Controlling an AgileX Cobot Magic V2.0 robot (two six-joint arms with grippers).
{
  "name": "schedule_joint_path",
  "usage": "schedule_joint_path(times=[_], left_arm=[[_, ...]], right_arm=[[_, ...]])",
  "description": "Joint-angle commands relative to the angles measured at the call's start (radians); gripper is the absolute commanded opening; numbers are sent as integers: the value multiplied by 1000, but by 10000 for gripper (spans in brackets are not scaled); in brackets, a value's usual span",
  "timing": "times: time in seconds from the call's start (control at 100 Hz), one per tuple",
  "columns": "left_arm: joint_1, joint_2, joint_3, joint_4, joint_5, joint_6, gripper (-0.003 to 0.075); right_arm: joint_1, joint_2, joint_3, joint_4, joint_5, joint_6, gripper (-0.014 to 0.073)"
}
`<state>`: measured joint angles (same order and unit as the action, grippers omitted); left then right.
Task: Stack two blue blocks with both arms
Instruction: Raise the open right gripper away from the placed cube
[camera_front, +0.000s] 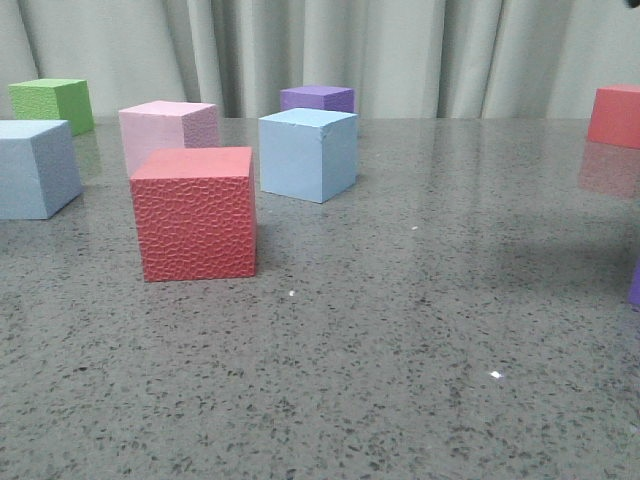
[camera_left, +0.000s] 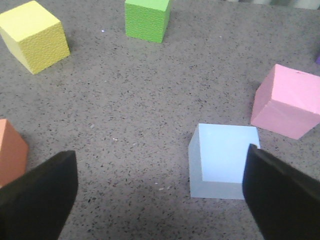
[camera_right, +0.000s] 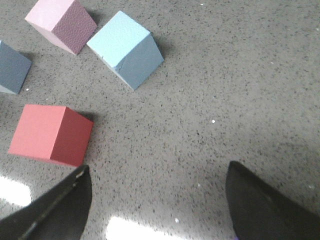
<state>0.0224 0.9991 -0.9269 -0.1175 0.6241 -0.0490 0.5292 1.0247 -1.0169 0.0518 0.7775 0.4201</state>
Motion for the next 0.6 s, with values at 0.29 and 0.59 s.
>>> schedule_joint_path(times=[0.29, 0.59], left_arm=[[-18, 220, -294, -120, 215, 60, 640], [-74, 424, -473, -136, 372, 60, 640]], right_arm=[[-1, -117, 25, -15, -51, -10, 559], [-1, -117, 25, -15, -52, -10, 559]])
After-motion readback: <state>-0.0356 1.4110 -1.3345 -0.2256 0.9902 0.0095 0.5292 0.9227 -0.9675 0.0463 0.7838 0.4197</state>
